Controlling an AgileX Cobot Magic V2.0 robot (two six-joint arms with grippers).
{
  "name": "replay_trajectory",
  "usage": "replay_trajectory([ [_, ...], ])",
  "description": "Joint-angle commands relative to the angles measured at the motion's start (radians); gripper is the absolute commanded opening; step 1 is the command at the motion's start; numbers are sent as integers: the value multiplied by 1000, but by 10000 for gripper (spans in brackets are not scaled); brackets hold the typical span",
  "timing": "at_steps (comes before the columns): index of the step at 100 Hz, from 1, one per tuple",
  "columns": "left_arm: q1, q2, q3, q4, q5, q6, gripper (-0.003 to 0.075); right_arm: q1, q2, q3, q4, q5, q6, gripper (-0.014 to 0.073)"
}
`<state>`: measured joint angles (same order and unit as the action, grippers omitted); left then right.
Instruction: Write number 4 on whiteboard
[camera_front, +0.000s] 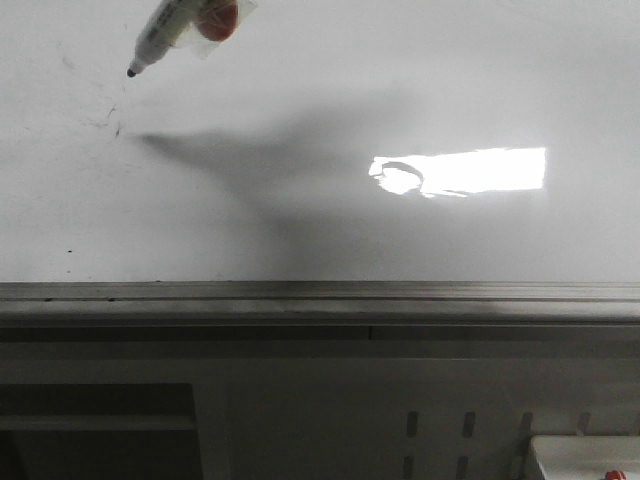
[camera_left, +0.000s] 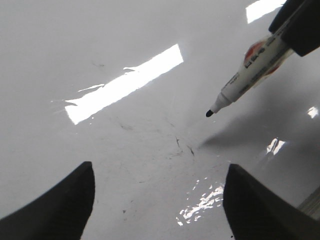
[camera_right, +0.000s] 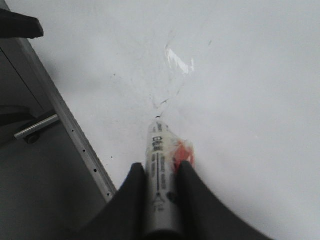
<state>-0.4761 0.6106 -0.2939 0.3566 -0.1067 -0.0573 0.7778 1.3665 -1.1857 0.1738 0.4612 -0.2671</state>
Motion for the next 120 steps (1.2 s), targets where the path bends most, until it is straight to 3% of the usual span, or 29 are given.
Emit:
replay_trajectory([
  [1, 4, -1, -27, -25, -62, -11, 491, -11, -27, -40, -29, -81, -9, -64],
  [58, 4, -1, -27, -44, -64, -11, 491, -44, 22, -46, -49, -56, -5, -64],
  [120, 4, -1, -27, -44, -64, -11, 491, -16, 17, 70, 2, -92, 10, -64],
])
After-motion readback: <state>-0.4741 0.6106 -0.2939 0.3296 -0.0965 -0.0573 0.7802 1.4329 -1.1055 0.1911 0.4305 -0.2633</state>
